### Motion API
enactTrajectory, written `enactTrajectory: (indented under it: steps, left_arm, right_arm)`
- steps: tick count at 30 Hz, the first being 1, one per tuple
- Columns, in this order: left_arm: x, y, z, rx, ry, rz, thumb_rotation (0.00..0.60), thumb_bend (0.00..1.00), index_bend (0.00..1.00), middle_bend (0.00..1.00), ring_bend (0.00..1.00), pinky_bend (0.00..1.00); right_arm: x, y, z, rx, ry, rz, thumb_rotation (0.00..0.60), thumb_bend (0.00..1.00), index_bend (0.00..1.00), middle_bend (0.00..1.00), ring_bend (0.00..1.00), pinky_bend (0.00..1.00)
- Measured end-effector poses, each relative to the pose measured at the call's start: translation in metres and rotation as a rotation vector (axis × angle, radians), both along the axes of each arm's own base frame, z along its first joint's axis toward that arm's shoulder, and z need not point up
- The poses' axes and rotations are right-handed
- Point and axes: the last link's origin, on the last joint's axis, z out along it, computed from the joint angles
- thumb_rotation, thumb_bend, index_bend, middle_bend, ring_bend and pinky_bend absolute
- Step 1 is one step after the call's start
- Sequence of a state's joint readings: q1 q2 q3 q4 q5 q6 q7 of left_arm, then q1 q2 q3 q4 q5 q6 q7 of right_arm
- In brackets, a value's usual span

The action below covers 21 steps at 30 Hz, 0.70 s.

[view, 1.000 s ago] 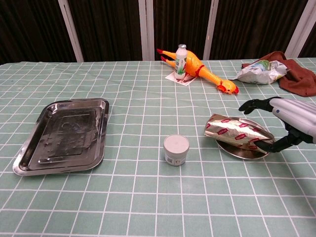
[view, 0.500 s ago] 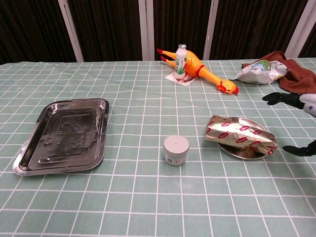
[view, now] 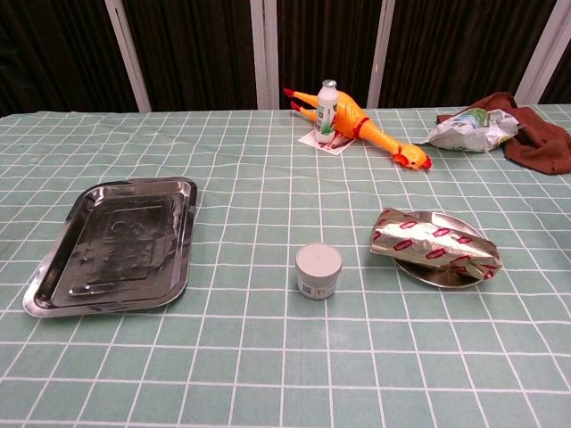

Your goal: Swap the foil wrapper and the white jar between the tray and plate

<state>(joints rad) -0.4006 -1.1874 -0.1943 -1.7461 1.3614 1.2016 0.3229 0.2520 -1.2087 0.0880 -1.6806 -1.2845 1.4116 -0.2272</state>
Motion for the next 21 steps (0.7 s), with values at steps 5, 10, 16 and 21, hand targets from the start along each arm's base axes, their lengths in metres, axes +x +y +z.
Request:
enactTrajectory:
  steps: [5,10,16,21]
  left_arm:
    - [0.047,0.018,-0.023,-0.179,-0.015,-0.067,0.600,0.06,0.22,0.00,0.00,0.10]
    - [0.084,0.026,-0.049,-0.338,0.015,-0.111,0.600,0.06,0.22,0.01,0.00,0.09]
    - [0.116,0.024,-0.083,-0.451,0.043,-0.134,0.600,0.04,0.22,0.02,0.00,0.09]
    - [0.132,0.018,-0.115,-0.504,0.066,-0.156,0.600,0.04,0.22,0.04,0.00,0.09]
  right_arm:
    - [-0.006,0.015,0.006,-0.016,-0.035,0.038,0.600,0.26,0.07,0.10,0.02,0.00]
    - [-0.011,0.024,0.010,-0.049,-0.014,0.094,0.600,0.21,0.07,0.10,0.02,0.00]
    - [-0.019,0.032,0.010,-0.113,0.108,0.137,0.600,0.19,0.07,0.10,0.01,0.00]
    - [-0.023,0.038,0.003,-0.125,0.106,0.143,0.600,0.19,0.07,0.10,0.01,0.00]
